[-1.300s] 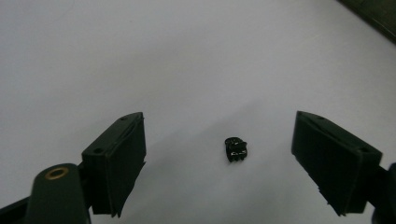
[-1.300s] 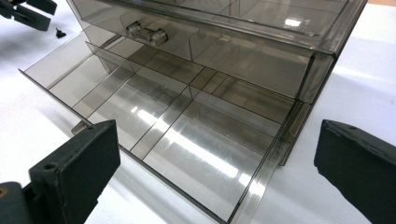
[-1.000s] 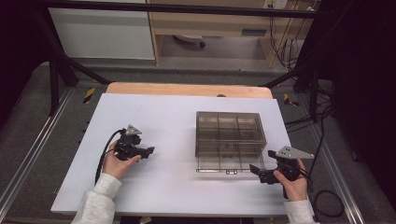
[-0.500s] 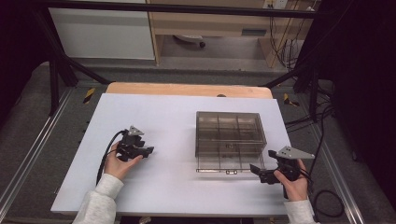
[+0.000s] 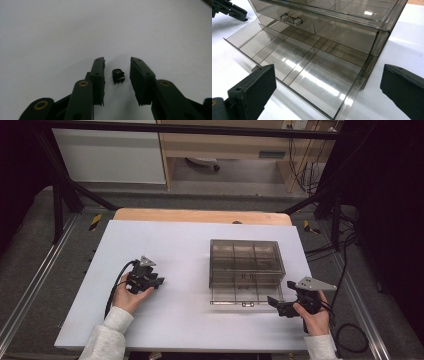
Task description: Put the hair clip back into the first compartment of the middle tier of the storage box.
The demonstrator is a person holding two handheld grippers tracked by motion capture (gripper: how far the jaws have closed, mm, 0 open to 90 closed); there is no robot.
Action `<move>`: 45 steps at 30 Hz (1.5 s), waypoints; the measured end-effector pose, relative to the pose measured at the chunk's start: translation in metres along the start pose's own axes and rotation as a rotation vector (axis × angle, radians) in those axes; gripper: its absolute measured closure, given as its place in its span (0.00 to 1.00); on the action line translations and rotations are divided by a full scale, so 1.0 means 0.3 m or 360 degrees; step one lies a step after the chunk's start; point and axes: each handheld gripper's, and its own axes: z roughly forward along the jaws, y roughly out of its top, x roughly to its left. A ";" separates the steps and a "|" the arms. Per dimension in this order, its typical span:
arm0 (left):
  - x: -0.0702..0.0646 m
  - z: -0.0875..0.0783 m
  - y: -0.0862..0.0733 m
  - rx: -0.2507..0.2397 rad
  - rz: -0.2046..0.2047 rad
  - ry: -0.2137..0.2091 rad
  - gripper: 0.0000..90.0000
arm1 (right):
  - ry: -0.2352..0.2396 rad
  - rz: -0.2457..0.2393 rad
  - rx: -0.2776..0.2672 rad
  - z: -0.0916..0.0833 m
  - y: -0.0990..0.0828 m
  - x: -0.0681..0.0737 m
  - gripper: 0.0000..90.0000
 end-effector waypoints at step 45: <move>-0.005 0.012 0.008 0.0037 0.0007 0.0033 0.88 | 0.0000 -0.0001 0.0006 0.002 0.000 0.001 0.01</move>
